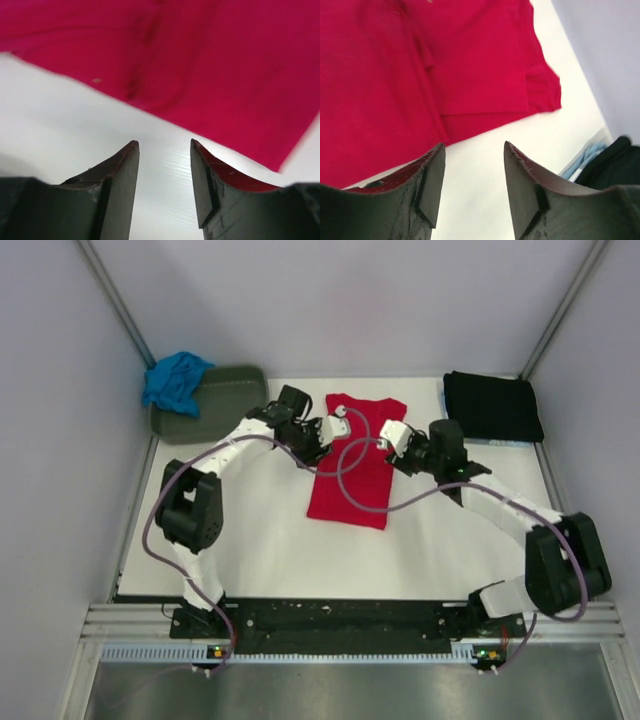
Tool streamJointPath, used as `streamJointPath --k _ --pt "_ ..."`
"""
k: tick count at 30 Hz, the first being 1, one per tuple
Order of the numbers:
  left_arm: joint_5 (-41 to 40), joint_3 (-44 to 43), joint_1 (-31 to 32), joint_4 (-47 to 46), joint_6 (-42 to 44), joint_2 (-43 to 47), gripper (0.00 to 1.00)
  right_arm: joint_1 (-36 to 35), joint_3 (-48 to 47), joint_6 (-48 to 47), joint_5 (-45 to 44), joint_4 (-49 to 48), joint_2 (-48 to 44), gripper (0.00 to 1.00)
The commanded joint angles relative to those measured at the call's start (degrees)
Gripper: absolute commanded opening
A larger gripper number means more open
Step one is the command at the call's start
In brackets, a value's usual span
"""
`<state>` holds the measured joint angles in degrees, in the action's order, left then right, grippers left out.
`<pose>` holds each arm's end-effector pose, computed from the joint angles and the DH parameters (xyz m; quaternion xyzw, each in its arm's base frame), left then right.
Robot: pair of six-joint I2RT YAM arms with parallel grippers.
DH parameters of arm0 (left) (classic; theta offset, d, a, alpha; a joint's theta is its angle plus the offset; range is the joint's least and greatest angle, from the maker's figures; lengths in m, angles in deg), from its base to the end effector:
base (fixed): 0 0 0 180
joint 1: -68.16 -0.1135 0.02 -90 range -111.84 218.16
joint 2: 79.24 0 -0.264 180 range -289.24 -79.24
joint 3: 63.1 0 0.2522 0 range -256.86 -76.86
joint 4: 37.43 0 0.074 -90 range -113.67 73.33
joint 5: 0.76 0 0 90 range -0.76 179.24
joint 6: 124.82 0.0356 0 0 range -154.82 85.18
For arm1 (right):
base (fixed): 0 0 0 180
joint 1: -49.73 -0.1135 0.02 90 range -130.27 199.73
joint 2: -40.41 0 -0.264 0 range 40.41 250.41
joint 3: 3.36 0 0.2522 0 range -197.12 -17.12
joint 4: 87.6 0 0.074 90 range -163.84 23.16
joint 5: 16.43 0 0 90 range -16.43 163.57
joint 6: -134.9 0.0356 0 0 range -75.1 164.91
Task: Fold and stack the t-shirts
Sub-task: Fold the folded rectangular tshirt in 1/3 of the way, then grab one side of the 2/3 rectangular tshirt with both arms
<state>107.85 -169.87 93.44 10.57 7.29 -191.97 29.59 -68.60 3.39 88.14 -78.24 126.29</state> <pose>0.3896 -0.1966 0.2437 0.5622 0.7530 -0.1074 0.3245 0.3076 0.1224 0.2337 -0.4946 0.7052 0.0160 0.5077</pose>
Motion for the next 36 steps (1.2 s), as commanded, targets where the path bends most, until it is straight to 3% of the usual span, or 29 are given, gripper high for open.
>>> streamJointPath --k 1,4,6,19,22,24,25,28,29,36 --pt "18.03 9.93 3.02 11.1 17.63 9.88 0.52 -3.05 9.19 -5.83 13.47 0.7 -12.39 0.52" --pt "19.09 17.67 3.81 9.63 21.43 13.4 0.58 -9.1 12.89 -15.49 11.72 9.56 -15.48 0.52" --pt "17.96 20.93 4.69 6.91 21.88 14.2 0.62 -11.66 13.95 -15.88 10.31 12.66 -15.31 0.52" --pt "7.95 30.69 8.82 -2.68 22.06 12.18 0.64 -18.27 15.01 -14.91 3.28 12.49 -4.77 0.49" --pt "5.21 31.75 9.26 -5.06 21.61 11.83 0.62 -18.35 14.49 -14.91 1.08 13.19 -3.62 0.42" --pt "4.16 31.58 9.53 -5.23 21.26 11.3 0.56 -18.35 13.96 -14.82 0.55 14.16 -3.1 0.28" --pt "3.54 31.58 9.61 -5.23 21.0 11.13 0.48 -18.35 13.78 -14.82 0.38 14.33 -3.09 0.18" --pt "2.48 31.49 9.79 -4.45 20.21 11.04 0.13 -18.35 13.08 -14.38 -0.41 16.35 -3.7 0.01" --pt "2.31 31.23 9.79 -3.75 19.6 11.39 0.0 -18.35 12.55 -14.12 -0.5 17.14 -3.97 0.0" --pt "3.44 30.26 9.88 5.03 13.89 20.16 0.0 -21.95 11.58 -12.54 -0.24 27.41 -13.88 0.0"
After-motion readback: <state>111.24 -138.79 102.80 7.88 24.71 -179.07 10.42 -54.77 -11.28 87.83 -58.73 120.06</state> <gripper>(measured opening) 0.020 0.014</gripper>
